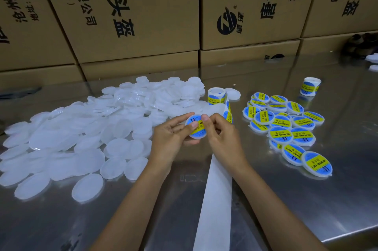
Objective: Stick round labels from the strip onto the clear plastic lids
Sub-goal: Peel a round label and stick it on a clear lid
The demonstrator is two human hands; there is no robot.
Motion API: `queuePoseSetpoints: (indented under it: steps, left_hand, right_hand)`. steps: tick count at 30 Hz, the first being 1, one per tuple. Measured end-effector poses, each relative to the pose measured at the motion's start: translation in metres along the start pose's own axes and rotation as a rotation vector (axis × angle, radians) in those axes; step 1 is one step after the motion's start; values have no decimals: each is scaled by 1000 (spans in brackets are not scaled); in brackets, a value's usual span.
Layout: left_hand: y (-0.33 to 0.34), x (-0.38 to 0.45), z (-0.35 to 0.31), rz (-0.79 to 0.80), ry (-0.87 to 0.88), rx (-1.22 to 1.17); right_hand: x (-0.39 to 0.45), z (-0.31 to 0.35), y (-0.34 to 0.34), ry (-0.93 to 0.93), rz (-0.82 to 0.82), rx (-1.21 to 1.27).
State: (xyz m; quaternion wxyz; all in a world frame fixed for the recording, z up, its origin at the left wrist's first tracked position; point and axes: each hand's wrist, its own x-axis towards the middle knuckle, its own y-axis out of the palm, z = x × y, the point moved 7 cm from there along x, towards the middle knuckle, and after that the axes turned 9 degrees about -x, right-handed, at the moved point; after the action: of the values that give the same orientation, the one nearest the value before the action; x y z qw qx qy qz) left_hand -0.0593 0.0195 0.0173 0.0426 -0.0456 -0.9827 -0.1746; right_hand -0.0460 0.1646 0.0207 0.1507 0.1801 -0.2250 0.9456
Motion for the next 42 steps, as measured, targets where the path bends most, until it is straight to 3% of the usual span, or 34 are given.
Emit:
queuePoseSetpoints:
  steps: [5,11,21,27,33,42]
  left_hand:
    - [-8,2,0,-77,16,-38]
    - [-9,2,3,-120,0,-66]
    - [6,0,5,98,-53,40]
    - [9,0,4,201,-36,88]
    - [-6,4,3,19,-51,-97]
    - [-12,6,1,-116,-7,-45]
  right_hand:
    - [-5,-4,5,14,14,-325]
    - [-3,-6,8,-11,10,-346]
    - [-3,-8,4,18,13,-408]
    - [-2,-10,3,42,-14,-285]
    - [-4,-10,9,22,53,-258]
    - [-6,-8,14,-27,48,-358]
